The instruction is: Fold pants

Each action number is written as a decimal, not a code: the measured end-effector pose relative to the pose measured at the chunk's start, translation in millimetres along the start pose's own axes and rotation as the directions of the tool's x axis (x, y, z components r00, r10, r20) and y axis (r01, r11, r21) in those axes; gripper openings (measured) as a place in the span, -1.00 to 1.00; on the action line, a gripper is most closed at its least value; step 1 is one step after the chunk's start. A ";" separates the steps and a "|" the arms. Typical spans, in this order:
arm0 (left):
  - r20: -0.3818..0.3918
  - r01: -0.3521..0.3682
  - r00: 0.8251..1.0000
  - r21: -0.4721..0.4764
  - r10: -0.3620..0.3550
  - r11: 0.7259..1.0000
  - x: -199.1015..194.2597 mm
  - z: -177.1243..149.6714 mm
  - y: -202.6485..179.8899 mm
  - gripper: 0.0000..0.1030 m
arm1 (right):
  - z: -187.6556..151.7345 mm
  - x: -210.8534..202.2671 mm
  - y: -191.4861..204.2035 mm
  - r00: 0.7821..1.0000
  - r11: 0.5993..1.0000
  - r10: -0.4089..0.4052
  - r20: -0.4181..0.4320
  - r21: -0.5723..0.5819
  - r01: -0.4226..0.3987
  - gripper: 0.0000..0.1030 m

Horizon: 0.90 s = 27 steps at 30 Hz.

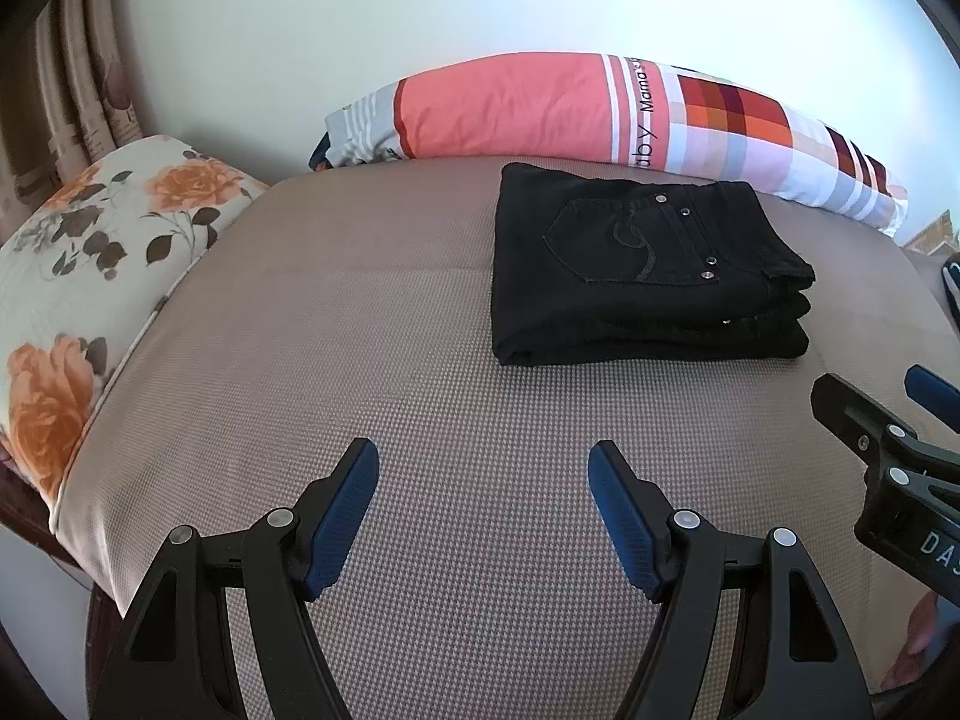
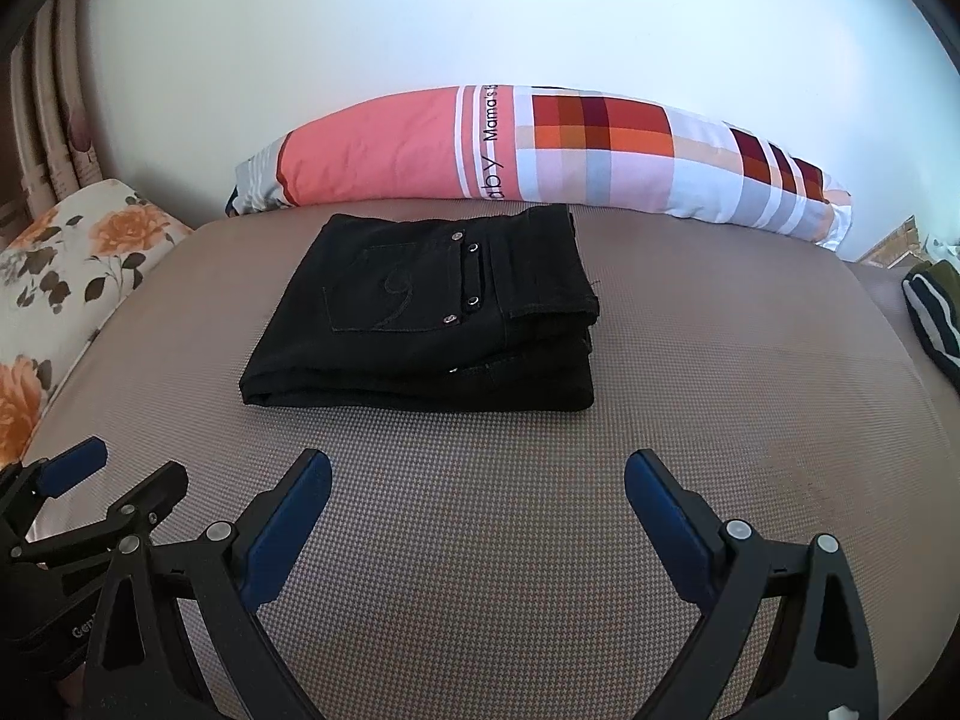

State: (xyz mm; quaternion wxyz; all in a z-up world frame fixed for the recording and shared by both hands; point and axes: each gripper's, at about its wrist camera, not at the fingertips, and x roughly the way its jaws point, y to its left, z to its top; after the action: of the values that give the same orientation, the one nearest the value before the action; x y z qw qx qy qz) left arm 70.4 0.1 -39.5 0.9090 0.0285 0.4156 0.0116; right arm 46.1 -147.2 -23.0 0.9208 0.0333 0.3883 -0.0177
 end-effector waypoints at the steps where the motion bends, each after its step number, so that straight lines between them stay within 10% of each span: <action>1: 0.000 -0.003 1.000 0.001 0.003 1.000 0.2 -0.3 0.1 0.41 | 0.4 1.0 -0.5 1.000 1.000 0.001 -0.003 0.001 -0.001 0.89; 27: -0.012 0.014 1.000 0.034 -0.014 0.999 3.9 -4.2 -5.1 0.41 | -0.6 6.4 -6.9 1.000 1.000 -0.004 -0.026 0.019 0.005 0.89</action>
State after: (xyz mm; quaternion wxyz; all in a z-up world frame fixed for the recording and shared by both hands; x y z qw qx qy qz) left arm 69.8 -4.6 -45.5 0.9061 0.0412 0.4211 -0.0017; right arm 49.7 -154.1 -28.3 0.9152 0.0415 0.4002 -0.0231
